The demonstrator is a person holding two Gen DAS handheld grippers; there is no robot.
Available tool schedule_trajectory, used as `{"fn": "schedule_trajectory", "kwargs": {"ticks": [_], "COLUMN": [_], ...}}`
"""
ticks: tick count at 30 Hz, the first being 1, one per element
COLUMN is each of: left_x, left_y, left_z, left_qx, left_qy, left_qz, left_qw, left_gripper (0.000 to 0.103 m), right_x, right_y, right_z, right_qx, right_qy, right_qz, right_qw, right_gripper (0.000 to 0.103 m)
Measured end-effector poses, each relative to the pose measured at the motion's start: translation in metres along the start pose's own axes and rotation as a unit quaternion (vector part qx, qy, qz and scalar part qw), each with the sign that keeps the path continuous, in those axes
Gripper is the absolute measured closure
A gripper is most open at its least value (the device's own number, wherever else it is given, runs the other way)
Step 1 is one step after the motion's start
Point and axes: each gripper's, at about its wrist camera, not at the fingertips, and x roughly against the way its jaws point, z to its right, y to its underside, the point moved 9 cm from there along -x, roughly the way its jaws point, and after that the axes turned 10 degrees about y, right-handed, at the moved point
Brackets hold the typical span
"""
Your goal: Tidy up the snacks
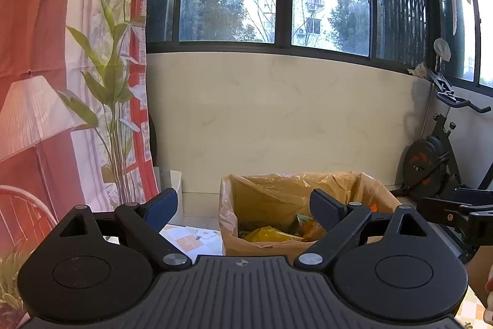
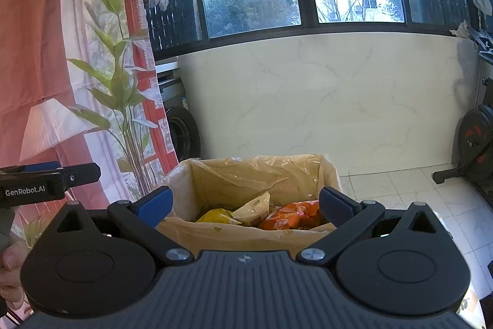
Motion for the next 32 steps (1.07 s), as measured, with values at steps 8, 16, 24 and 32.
{"fn": "schedule_trajectory", "kwargs": {"ticks": [8,16,24,32], "left_x": [0.0002,0.0001,0.0005,0.0025], "left_y": [0.0017,0.0037,0.0043,0.005], "left_z": [0.0004,-0.0013,-0.0019,-0.0035], "left_qx": [0.003,0.009,0.012,0.014], "left_qy": [0.002,-0.001,0.002,0.0], "left_qz": [-0.004,-0.005,-0.007,-0.005], "left_qw": [1.0,0.9999,0.9999,0.9999], "left_gripper": [0.009,0.009,0.009,0.009], "right_x": [-0.0015,-0.0025,-0.0026,-0.0016], "right_y": [0.0008,0.0024,0.0053,0.0058], "right_z": [-0.0012,-0.0021,-0.0021,-0.0024], "right_qx": [0.003,0.005,0.009,0.011], "right_qy": [0.001,0.001,0.002,0.001], "right_qz": [-0.004,-0.007,-0.009,-0.009], "right_qw": [1.0,1.0,1.0,1.0], "right_gripper": [0.0,0.0,0.0,0.0]}}
